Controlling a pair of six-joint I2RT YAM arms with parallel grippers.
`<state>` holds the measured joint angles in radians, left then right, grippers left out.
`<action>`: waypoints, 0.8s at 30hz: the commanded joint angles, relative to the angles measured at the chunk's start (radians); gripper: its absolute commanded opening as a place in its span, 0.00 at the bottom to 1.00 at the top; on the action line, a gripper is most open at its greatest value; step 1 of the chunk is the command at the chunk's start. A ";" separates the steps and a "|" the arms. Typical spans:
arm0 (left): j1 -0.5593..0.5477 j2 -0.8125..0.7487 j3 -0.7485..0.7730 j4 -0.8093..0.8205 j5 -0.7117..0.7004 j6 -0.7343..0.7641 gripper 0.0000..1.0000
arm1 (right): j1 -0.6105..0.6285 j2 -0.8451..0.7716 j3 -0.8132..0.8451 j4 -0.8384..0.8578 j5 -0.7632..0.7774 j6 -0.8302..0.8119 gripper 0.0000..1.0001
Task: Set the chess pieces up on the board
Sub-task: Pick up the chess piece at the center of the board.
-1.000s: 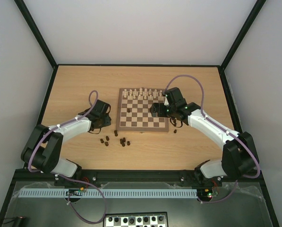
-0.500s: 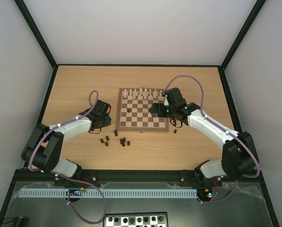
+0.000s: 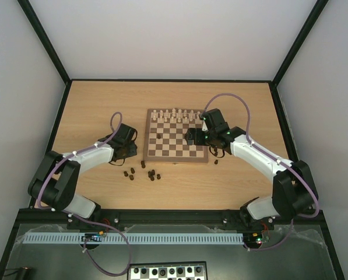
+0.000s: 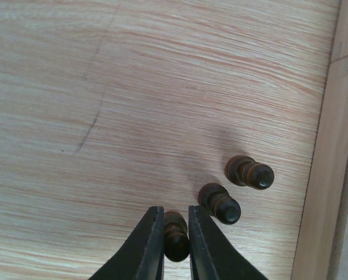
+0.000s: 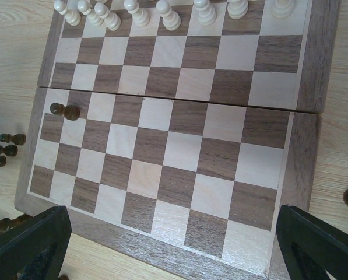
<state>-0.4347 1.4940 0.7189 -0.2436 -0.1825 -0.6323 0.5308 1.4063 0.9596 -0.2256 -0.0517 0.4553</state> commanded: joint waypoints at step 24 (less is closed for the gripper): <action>-0.024 -0.144 0.228 -0.226 0.023 0.058 0.07 | 0.008 0.017 -0.010 0.002 -0.009 -0.004 0.97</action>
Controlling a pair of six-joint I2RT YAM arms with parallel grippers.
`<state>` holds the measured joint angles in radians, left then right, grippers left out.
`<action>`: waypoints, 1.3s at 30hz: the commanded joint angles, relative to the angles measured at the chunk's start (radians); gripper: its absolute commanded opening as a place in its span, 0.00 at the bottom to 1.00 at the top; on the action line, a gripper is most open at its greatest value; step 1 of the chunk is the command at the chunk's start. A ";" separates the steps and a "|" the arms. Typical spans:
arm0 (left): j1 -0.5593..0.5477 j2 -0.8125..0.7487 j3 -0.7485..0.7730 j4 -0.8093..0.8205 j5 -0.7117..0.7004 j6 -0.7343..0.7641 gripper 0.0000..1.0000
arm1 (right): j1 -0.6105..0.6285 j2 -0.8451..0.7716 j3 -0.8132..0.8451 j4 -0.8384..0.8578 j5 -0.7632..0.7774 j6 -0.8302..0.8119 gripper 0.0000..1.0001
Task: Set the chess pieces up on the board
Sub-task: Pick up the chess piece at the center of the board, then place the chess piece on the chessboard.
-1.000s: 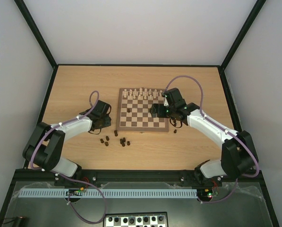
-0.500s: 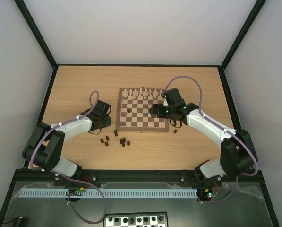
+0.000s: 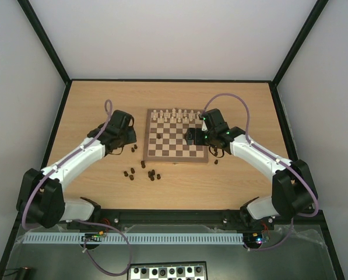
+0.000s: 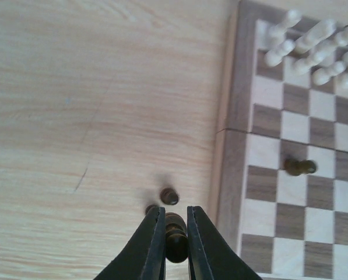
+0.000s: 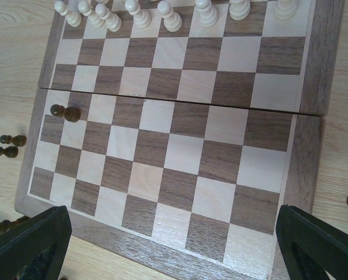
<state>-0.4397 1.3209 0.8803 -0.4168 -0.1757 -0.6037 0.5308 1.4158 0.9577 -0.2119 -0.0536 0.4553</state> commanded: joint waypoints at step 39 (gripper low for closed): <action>-0.217 0.336 0.159 0.076 -0.001 -0.008 0.09 | 0.008 0.015 -0.011 -0.011 -0.005 -0.004 0.97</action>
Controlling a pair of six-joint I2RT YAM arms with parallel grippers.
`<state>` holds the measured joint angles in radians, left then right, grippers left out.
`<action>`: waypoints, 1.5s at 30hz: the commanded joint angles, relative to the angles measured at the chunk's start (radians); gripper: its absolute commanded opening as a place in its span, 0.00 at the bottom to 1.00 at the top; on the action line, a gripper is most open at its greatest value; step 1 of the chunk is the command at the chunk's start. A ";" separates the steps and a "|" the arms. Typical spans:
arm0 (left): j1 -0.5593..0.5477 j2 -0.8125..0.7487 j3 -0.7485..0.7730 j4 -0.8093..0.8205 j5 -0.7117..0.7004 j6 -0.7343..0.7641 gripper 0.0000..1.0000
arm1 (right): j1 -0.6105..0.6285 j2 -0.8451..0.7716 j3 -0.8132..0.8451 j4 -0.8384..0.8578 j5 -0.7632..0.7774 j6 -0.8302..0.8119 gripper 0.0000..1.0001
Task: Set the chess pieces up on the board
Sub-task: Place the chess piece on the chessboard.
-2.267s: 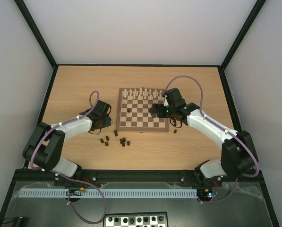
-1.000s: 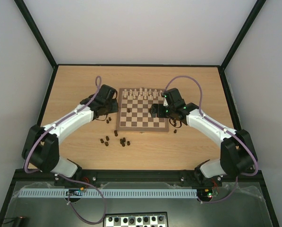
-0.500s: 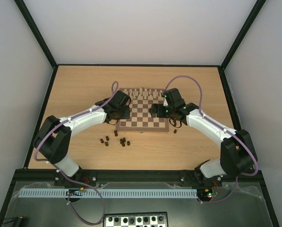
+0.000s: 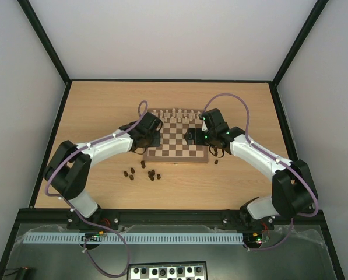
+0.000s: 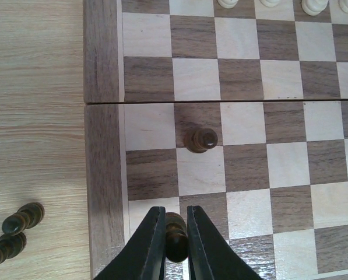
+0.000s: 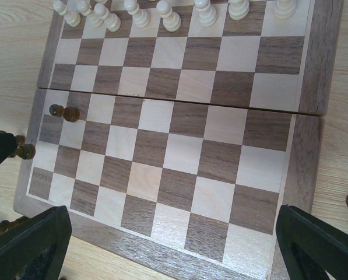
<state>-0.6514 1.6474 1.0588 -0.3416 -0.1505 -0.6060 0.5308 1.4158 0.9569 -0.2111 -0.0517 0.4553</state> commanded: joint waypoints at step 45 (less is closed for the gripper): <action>-0.010 -0.035 -0.022 -0.011 -0.070 -0.018 0.45 | 0.008 0.031 -0.017 -0.004 -0.025 -0.004 0.97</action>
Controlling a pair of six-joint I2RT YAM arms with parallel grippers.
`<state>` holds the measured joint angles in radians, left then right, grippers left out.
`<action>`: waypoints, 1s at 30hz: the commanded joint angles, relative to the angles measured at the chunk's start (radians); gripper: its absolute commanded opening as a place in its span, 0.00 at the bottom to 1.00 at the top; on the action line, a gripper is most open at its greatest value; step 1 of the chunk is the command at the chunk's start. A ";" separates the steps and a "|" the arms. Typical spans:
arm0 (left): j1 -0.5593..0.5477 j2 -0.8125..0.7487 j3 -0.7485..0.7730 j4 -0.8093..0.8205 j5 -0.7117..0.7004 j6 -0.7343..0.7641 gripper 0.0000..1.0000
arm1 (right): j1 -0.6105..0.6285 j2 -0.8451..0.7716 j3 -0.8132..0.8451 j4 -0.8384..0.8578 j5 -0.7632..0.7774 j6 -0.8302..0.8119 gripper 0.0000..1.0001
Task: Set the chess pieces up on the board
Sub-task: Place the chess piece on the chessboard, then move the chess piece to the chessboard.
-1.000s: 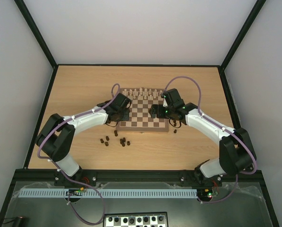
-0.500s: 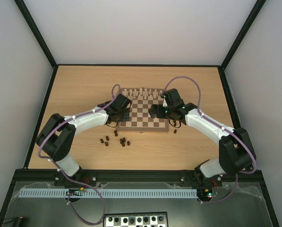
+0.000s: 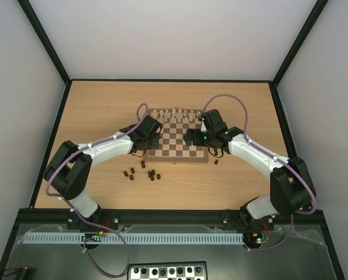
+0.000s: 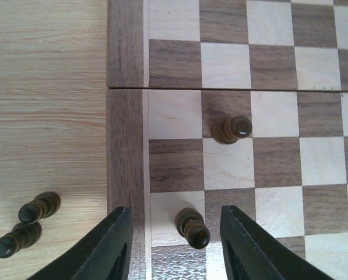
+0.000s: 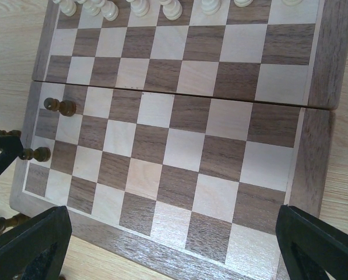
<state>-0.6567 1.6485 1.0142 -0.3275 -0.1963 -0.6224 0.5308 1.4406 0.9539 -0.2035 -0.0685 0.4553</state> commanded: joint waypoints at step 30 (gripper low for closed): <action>0.006 0.165 0.208 0.018 0.007 0.070 0.32 | 0.009 -0.006 -0.014 -0.007 -0.018 -0.003 0.97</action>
<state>-0.6552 1.7882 1.2308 -0.3069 -0.2016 -0.5549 0.5316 1.4406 0.9524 -0.2031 -0.0723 0.4553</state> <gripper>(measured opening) 0.385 0.968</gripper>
